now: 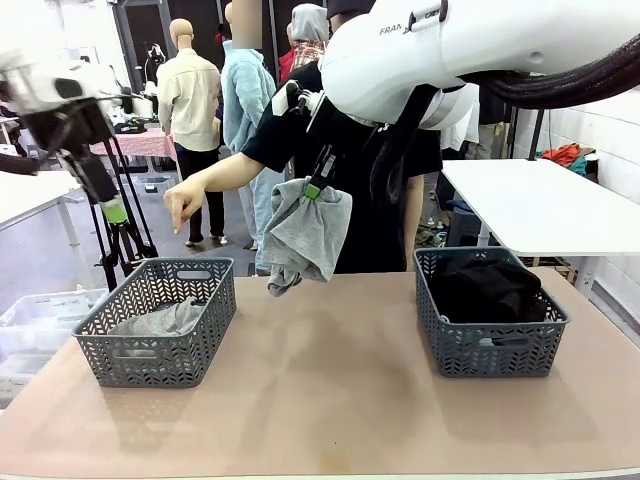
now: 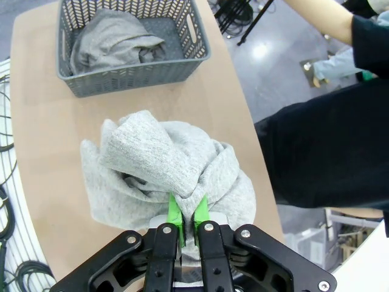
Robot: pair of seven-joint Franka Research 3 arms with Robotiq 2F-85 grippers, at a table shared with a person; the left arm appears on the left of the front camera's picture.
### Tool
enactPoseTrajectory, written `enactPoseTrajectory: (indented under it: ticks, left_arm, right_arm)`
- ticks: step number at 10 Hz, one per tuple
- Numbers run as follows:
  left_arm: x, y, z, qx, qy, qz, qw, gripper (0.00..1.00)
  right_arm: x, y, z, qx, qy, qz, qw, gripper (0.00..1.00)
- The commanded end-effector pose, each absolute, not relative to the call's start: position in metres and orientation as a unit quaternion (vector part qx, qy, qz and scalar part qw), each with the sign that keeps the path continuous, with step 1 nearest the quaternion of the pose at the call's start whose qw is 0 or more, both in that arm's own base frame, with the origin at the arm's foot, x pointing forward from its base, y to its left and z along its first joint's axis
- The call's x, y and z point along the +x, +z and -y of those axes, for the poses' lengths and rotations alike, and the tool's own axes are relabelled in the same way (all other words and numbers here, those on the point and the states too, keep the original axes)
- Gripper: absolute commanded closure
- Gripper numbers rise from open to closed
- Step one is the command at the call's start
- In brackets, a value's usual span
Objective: Sort the tops and bottoms.
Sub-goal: Sort the clothes according to human instructions.
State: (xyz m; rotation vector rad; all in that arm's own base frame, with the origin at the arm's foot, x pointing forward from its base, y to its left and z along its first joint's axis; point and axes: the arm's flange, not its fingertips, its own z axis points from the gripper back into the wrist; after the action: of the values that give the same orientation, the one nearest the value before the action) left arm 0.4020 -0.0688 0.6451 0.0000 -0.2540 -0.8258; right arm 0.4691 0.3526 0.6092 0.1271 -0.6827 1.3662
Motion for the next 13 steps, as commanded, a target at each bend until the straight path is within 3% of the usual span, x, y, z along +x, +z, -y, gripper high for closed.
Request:
enactPoseTrajectory:
  ticks: [1, 7, 13]
  left_arm:
    - [0.390, 0.649, 0.047, 0.004, -0.419, 0.134, 0.898, 0.03]
    - [0.358, 0.679, 0.014, 0.027, -0.418, 0.172, 0.891, 0.03]
    - [0.361, 0.686, 0.015, 0.016, -0.412, 0.166, 0.896, 0.03]
  right_arm:
    - [0.469, 0.612, -0.353, 0.059, 0.617, 0.309, 0.722, 1.00]
    - [0.469, 0.609, -0.353, 0.058, 0.618, 0.309, 0.720, 1.00]
    - [0.535, 0.592, -0.459, 0.110, 0.716, 0.340, 0.600, 1.00]
